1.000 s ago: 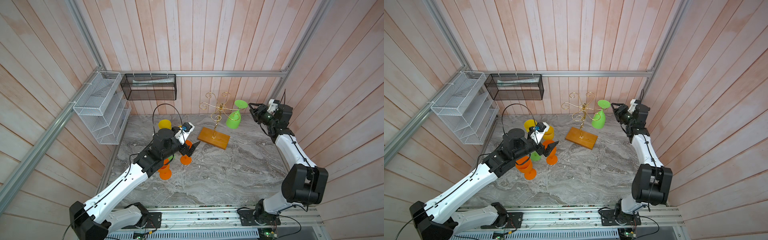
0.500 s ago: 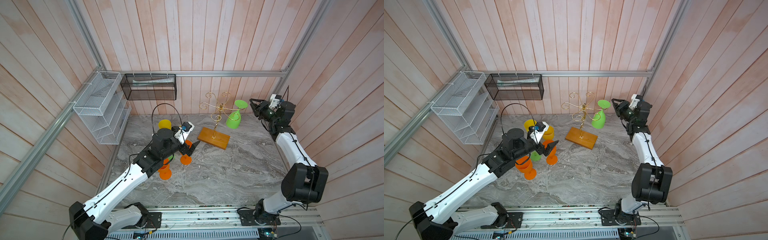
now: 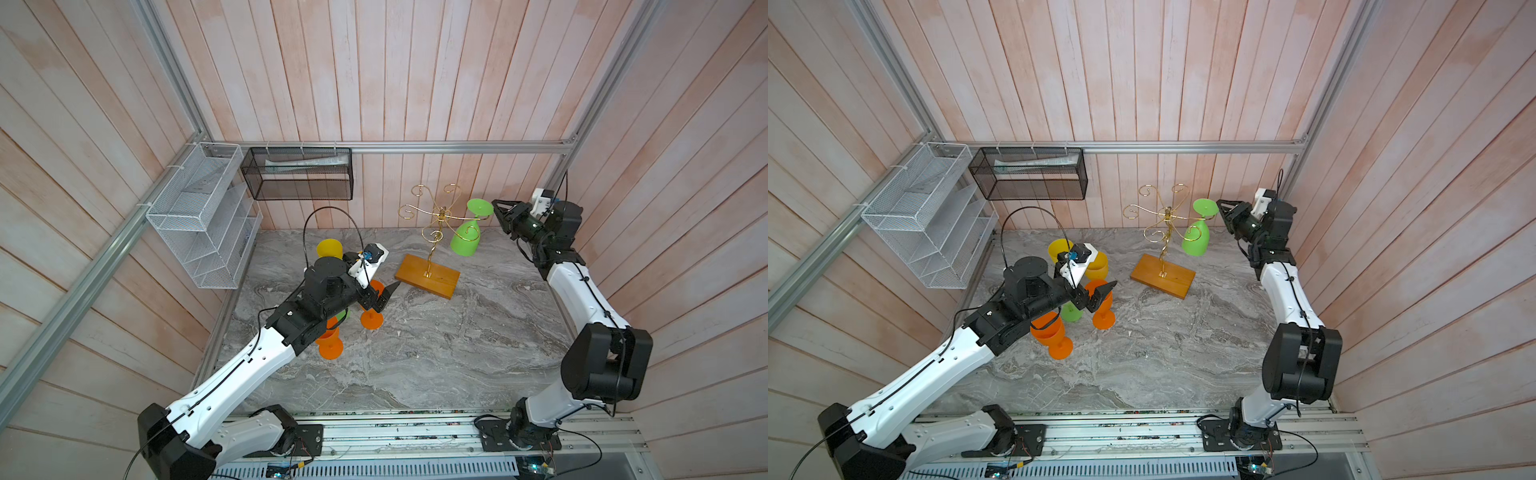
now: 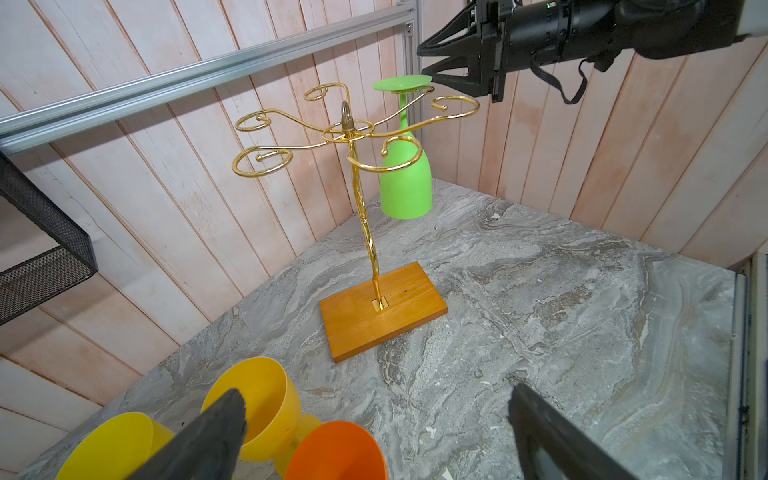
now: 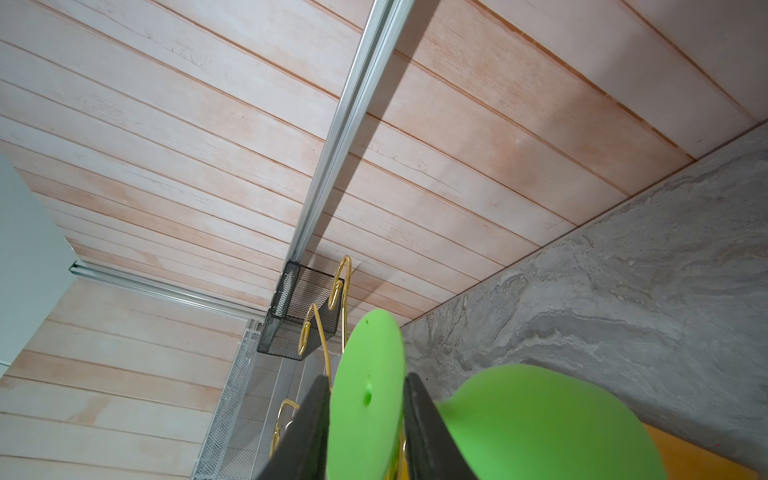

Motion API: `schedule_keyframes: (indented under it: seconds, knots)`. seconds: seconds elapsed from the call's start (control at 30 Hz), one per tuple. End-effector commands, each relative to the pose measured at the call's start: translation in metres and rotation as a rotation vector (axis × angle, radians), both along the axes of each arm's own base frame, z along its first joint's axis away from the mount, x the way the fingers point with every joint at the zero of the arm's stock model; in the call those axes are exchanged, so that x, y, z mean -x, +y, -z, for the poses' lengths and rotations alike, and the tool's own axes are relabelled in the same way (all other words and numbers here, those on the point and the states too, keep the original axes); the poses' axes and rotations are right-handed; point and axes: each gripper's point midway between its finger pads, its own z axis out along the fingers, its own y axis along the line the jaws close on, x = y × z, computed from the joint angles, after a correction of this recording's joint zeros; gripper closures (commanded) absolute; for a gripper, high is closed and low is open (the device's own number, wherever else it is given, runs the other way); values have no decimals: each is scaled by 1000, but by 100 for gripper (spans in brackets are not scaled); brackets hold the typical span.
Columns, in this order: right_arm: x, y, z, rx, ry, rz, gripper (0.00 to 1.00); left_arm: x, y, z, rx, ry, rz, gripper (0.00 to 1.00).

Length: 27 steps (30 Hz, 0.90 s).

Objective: Take the wine glass off the wine glass rack
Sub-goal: 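Pull the green glass off its hook away from the rack with the right gripper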

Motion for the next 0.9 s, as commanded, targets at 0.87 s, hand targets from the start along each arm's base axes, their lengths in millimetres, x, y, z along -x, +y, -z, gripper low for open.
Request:
schedule_keyframes:
  seconds: [0.87]
  knots:
    - [-8,12,-4,11,-7,-25,73,1,1,-7,3,-17,-5,0]
